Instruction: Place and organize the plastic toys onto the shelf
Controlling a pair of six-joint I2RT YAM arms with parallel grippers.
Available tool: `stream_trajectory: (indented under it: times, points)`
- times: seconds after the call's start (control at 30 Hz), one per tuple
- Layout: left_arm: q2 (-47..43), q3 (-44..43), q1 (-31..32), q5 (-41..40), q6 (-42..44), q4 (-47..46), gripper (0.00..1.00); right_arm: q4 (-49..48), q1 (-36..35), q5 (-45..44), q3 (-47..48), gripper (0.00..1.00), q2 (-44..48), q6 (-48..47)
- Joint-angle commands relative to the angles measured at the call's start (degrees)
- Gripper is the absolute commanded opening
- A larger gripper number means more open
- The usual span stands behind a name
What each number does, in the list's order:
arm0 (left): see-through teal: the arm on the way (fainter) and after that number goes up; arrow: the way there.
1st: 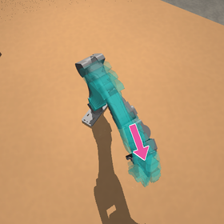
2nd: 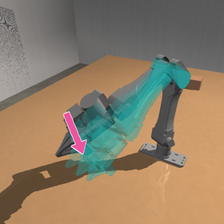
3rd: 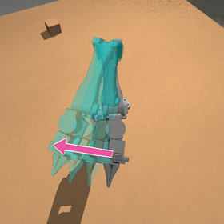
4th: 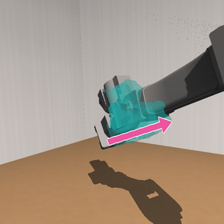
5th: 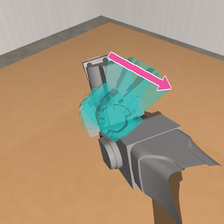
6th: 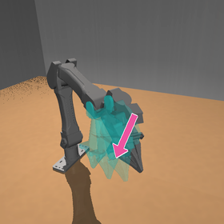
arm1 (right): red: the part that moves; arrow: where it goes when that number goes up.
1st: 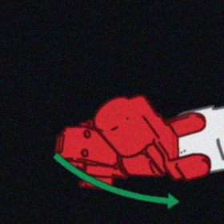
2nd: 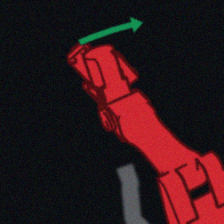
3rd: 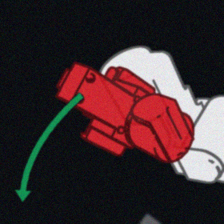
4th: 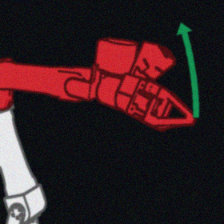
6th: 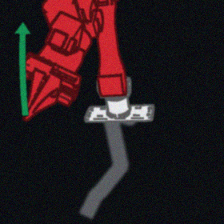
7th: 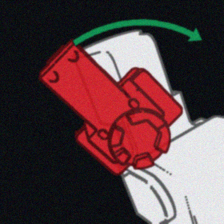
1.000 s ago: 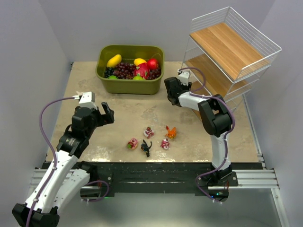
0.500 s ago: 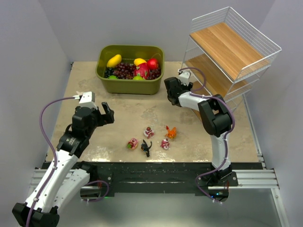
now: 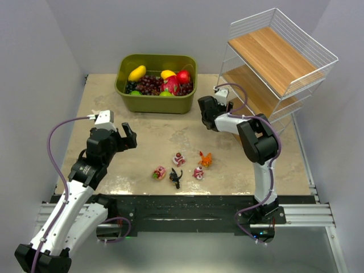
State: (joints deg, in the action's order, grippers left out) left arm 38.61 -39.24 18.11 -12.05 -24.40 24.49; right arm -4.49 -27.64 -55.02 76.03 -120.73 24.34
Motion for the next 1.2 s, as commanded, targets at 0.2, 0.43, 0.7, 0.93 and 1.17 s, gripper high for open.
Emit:
stream_trajectory:
  times: [0.2, 0.43, 0.7, 0.93, 1.17]
  points:
    - [-0.2, -1.98, -0.18, -1.04, 0.58, -1.9, 0.99, -8.34, -1.1, -3.6, -2.11, 0.82, 3.48, -3.33]
    - [-0.46, -1.98, -0.18, -1.39, 0.5, -1.55, 1.0, -11.94, -2.33, -3.6, -5.54, 0.9, 6.9, -4.3]
    - [-2.92, -1.98, -0.18, -2.01, -0.73, 0.55, 1.0, -16.51, -5.14, -4.04, -9.93, 0.96, 12.09, -7.28]
    - [-4.42, -1.98, -0.18, -2.01, -1.08, 2.4, 1.0, -23.01, -9.09, 2.37, -15.64, 0.98, 18.67, -11.85]
    - [-5.47, -2.76, -0.18, -1.4, -1.79, 4.86, 1.0, -13.74, -12.53, 18.0, -20.92, 0.98, 33.34, -11.07]
